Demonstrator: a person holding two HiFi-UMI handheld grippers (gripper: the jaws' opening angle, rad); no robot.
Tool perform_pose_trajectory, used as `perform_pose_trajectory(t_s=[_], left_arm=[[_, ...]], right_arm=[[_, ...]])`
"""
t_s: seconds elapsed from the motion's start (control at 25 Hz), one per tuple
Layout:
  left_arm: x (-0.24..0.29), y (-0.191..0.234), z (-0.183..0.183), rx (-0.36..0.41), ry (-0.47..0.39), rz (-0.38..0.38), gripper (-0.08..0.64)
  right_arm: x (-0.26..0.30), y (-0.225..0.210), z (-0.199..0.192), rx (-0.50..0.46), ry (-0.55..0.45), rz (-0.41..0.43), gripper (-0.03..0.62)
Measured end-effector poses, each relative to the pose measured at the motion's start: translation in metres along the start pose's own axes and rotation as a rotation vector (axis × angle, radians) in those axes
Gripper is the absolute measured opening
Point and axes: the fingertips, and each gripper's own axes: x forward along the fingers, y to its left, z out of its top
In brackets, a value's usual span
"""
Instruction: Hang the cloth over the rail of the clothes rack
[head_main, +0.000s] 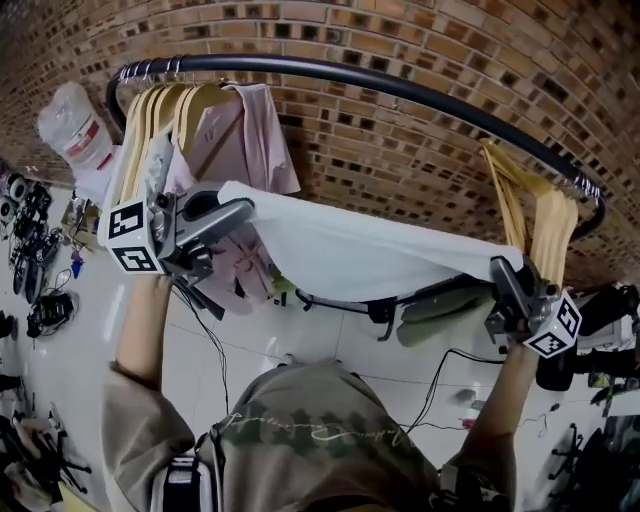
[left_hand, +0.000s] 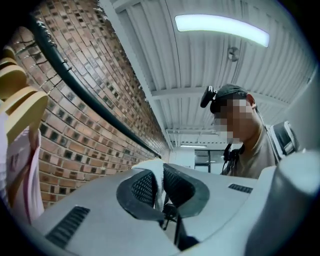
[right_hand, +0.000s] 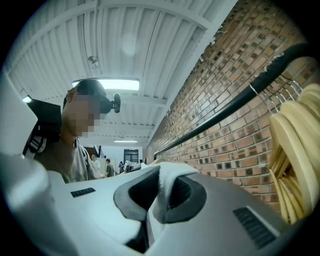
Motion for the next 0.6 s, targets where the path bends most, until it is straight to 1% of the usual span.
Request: perform_pose_trajectory(t_s=[0.08,0.16,0.28,0.44,0.52,0.6], left_arm=[[0.004,-0.007,0.017,-0.038,-0.020,-0.055,0.017],[0.009,-0.009,0.028,-0.051,-0.014,-0.071,0.017],[0.013,-0.008,0.040,-0.017,0.024,-0.059,0.017],[0.020,-0.007,0.060,0.040,0.040,-0.062,0.016],[0.023,-0.003,0.071,0.045,0.033,-0.072,0.017],[0.026,0.000,0.086,0.032,0.012,-0.099,0.016]], right_arm=[[0.001,0.002,0.017,-0.007,-0.006,0.016,0.020],[0.001,0.004,0.030,-0.021,-0.008,0.033,0.020],[0.002,0.006,0.045,-0.040,-0.010,0.055,0.020],[0.006,0.004,0.065,-0.061,-0.010,0.077,0.020],[0.008,0.002,0.076,-0.071,-0.012,0.094,0.020],[0.010,0.002,0.086,-0.086,-0.023,0.111,0.020]])
